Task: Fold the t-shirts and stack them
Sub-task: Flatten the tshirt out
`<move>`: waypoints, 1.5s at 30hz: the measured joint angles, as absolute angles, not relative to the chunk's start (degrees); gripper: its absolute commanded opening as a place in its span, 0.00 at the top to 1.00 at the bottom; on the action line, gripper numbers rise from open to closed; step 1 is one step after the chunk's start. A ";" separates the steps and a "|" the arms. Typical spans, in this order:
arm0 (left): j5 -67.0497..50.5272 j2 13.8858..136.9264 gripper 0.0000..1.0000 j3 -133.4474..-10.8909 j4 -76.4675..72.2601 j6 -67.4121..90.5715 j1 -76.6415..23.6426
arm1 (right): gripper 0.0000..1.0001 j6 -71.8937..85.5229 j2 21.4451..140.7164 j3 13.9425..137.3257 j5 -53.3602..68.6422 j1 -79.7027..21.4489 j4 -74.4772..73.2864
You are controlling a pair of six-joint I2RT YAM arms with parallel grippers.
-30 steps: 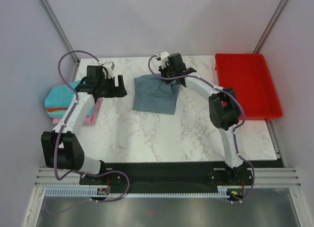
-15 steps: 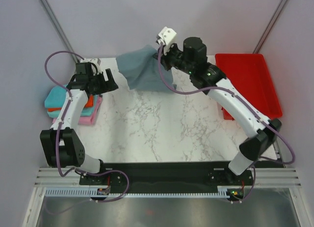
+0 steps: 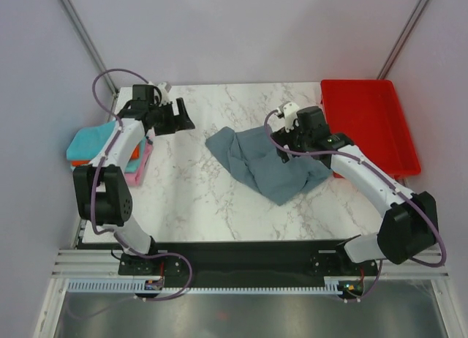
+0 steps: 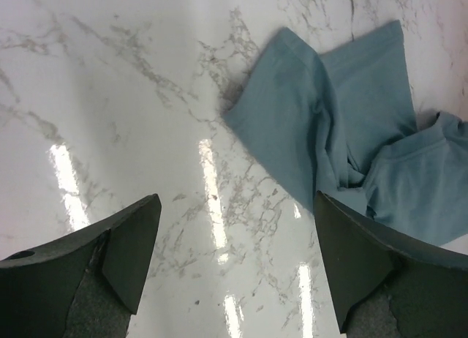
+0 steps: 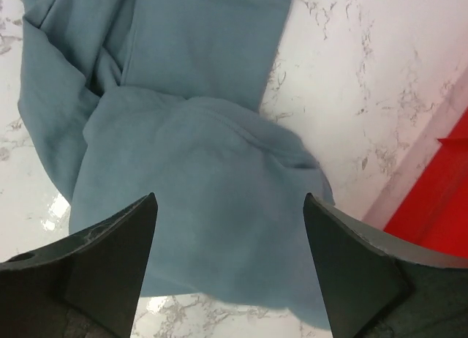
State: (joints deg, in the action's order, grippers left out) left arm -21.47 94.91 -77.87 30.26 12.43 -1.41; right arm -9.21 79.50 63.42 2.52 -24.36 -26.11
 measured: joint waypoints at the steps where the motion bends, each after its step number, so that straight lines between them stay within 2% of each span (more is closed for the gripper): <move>1: -21.61 96.05 0.08 -78.96 30.39 12.19 -2.35 | 0.10 -9.21 80.55 64.14 2.50 -24.53 -25.98; 9: -20.67 113.12 0.14 -93.25 31.48 7.68 -12.82 | 0.11 -9.13 89.73 79.92 2.57 -24.75 -19.90; 14: -18.46 123.33 0.16 -103.55 33.43 4.69 -16.99 | 0.15 -6.94 92.92 79.68 4.21 -24.75 -16.67; 16: -17.54 125.47 0.22 -105.93 33.74 3.81 -17.85 | 0.16 -5.96 95.59 78.65 5.45 -24.75 -16.10; 18: -16.58 126.50 0.26 -106.80 33.93 3.07 -18.15 | 0.17 -5.41 99.04 77.78 6.52 -24.75 -16.10; 24: -16.12 127.11 0.26 -106.87 34.39 1.50 -17.80 | 0.18 -5.10 106.89 77.23 8.01 -24.75 -17.19; 35: -15.70 134.58 0.28 -113.21 35.03 -0.89 -19.84 | 0.17 -4.73 106.15 76.86 7.64 -24.73 -16.64; 37: -15.20 135.76 0.31 -115.96 35.27 -1.65 -21.43 | 0.17 -4.64 104.73 76.03 7.49 -24.62 -16.75; 45: -15.07 136.14 0.32 -120.38 34.68 -3.11 -27.44 | 0.16 -4.43 96.40 72.58 6.94 -24.23 -16.27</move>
